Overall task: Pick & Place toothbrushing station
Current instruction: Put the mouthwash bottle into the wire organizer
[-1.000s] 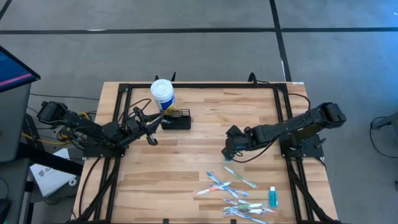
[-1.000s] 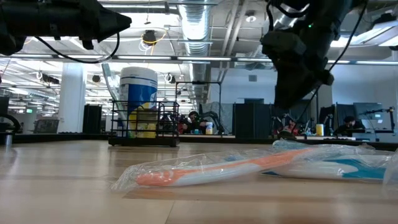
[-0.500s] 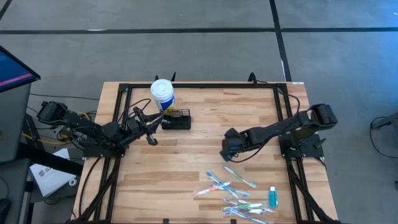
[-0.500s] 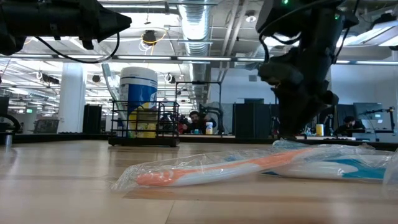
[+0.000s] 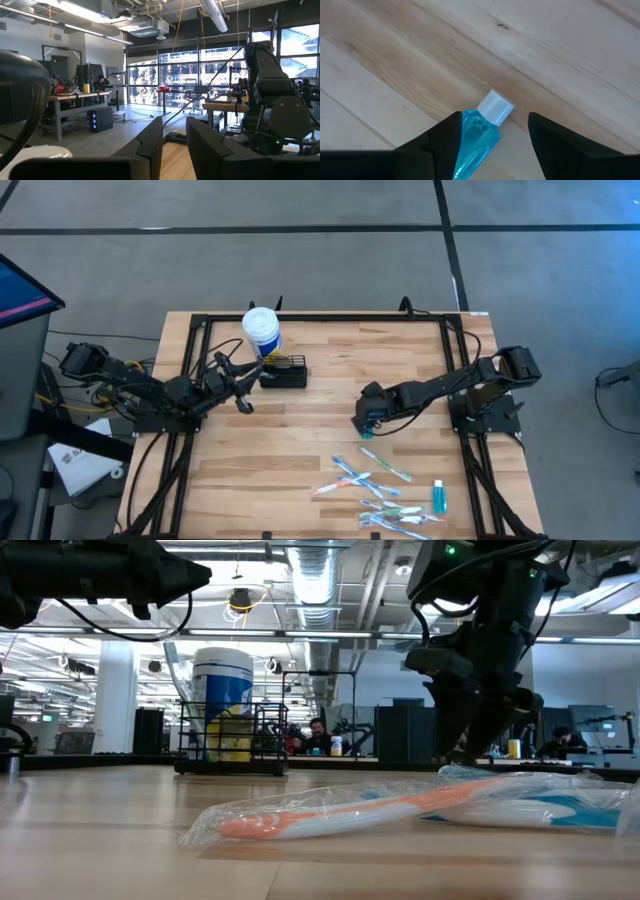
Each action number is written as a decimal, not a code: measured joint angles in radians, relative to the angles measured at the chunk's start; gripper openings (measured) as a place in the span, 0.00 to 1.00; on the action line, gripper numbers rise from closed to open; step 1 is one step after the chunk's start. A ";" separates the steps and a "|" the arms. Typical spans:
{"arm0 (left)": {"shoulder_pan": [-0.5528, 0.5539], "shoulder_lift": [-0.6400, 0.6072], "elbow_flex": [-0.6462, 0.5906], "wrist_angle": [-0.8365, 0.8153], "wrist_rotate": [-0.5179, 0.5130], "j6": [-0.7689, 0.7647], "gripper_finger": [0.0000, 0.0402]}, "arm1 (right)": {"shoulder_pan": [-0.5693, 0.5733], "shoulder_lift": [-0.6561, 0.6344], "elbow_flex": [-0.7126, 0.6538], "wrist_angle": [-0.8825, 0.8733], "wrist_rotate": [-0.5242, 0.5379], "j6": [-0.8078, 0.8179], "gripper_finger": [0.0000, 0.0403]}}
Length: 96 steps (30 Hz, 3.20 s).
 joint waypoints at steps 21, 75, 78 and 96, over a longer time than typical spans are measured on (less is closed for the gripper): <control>0.000 0.000 0.000 0.001 0.000 0.000 0.20 | -0.011 0.112 -0.001 0.045 0.010 0.038 0.48; 0.000 0.000 0.000 -0.008 -0.003 0.000 0.20 | 0.070 0.097 0.001 -0.016 -0.040 0.274 0.20; 0.000 0.000 0.000 -0.008 -0.003 0.000 0.20 | 0.071 0.097 0.001 -0.014 -0.041 0.272 0.20; 0.000 0.000 0.000 -0.008 -0.003 0.000 0.20 | 0.062 0.097 0.000 0.050 0.033 0.159 0.20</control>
